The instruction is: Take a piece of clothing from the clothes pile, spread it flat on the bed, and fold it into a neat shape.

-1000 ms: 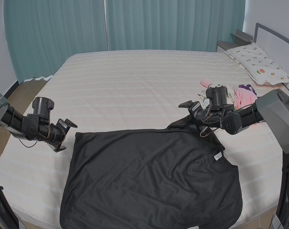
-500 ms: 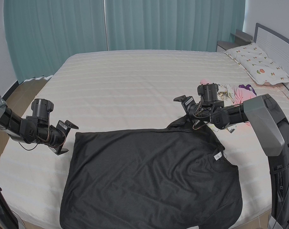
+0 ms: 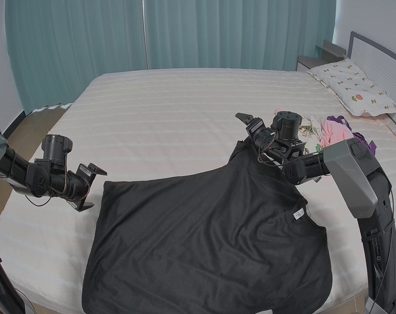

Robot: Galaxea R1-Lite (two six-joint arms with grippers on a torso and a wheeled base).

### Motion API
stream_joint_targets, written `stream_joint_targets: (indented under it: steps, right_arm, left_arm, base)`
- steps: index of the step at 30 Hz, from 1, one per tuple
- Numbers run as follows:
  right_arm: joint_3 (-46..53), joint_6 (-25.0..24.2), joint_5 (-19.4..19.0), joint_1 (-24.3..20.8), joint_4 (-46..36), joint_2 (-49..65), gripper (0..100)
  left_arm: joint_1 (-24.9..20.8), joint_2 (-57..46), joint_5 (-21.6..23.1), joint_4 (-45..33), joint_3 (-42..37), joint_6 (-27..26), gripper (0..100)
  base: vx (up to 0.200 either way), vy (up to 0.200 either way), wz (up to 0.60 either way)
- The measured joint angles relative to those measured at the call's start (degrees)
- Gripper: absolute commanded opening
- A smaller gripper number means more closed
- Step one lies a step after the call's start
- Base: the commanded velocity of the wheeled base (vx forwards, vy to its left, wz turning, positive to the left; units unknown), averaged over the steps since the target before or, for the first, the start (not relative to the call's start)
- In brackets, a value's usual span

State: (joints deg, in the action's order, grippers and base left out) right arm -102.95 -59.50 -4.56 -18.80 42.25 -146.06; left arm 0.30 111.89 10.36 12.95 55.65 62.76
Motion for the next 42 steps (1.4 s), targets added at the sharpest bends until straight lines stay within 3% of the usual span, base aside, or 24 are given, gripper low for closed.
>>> stream_joint_targets:
  steps: [4, 10, 14, 20, 28, 36, 37, 42]
  right_arm:
    - [0.4, 4.3, 1.2, 1.0, -1.4, -1.3, 100]
    - [3.3, 14.5, 1.3, 1.9, -1.1, -1.5, 100]
    - [6.7, 14.2, 1.1, 2.2, 0.1, -0.3, 100]
    - [12.3, 13.7, 0.9, 3.7, 0.7, 2.6, 100]
    - [20.4, 16.9, 0.8, 6.4, 1.7, 6.8, 100]
    - [23.3, 18.6, 0.6, 8.3, 2.6, 8.3, 100]
    - [23.4, 18.8, 0.4, 8.4, 2.5, 8.4, 100]
    - [23.5, 20.8, -1.9, 9.3, 1.7, 8.4, 100]
  left_arm:
    - [0.1, 0.1, 0.0, 0.5, 0.8, -0.1, 100]
    - [0.3, 0.6, -0.2, 1.1, 3.4, -0.5, 100]
    - [0.3, 1.6, -0.2, 1.3, 5.7, -1.7, 100]
    - [0.3, 5.7, -0.6, 1.3, 10.9, -7.8, 100]
    - [0.3, 11.8, -1.0, 1.0, 17.1, -15.4, 100]
    - [0.1, 15.8, -1.3, 0.8, 20.1, -16.1, 100]
    - [0.0, 16.0, -1.3, 0.7, 20.2, -16.1, 0]
    - [-0.4, 16.8, -1.3, -0.3, 20.5, -16.1, 0]
  base:
    - [0.0, 0.0, 0.0]
    - [0.0, 0.0, 0.0]
    - [0.0, 0.0, 0.0]
    - [0.0, 0.0, 0.0]
    - [0.0, 0.0, 0.0]
    - [0.0, 0.0, 0.0]
    - [0.0, 0.0, 0.0]
    - [0.0, 0.0, 0.0]
